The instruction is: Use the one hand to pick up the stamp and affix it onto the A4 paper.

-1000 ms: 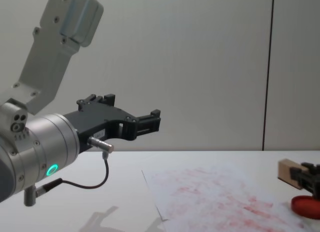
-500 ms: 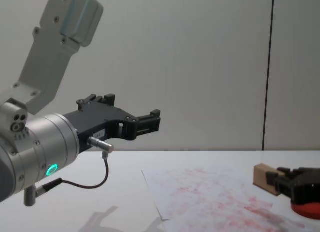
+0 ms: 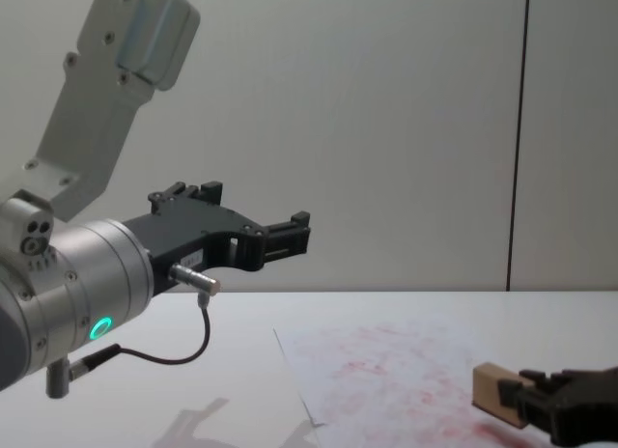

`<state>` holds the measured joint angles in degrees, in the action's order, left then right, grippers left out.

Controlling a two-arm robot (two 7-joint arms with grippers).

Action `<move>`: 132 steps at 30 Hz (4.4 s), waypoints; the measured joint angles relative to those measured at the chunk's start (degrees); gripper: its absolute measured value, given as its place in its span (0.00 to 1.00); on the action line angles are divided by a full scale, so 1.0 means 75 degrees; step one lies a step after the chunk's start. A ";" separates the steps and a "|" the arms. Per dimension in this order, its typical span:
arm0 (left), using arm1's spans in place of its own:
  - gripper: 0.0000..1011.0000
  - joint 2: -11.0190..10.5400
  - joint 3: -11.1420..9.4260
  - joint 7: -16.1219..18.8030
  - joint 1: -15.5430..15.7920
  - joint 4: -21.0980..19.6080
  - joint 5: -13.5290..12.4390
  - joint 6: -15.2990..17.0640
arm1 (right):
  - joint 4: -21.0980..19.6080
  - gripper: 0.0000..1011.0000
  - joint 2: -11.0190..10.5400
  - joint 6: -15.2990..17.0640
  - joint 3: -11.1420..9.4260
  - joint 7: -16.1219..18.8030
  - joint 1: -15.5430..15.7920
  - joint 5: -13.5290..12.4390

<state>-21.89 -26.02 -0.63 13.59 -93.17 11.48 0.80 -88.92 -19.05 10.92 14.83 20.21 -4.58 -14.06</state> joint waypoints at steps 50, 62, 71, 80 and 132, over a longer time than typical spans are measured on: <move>0.98 0.0000 0.0000 0.0000 0.0000 0.0000 0.0000 0.0000 | -0.0208 0.21 -0.0217 0.0273 -0.0186 -0.0028 0.0110 -0.0624; 0.98 0.0000 0.0000 0.0000 0.0000 0.0000 0.0000 0.0000 | -0.0384 0.21 -0.0460 0.0006 -0.0499 -0.0336 0.0035 -0.0816; 0.98 0.0000 0.0000 0.0000 0.0000 0.0000 0.0000 0.0000 | -0.0283 0.21 -0.0643 -0.0014 -0.0661 -0.0448 0.0003 -0.0682; 0.98 0.0000 0.0000 0.0000 0.0000 0.0000 0.0000 0.0000 | -0.0002 0.21 -0.0672 -0.0018 -0.0693 -0.0471 -0.0112 -0.0544; 0.98 0.0000 0.0000 0.0000 0.0000 0.0000 0.0000 0.0000 | 0.0359 0.89 -0.0507 -0.0270 -0.0576 -0.0665 -0.0272 -0.0291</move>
<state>-21.89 -26.03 -0.63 13.59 -93.18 11.48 0.80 -86.23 -22.85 8.89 10.50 15.22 -6.62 -16.24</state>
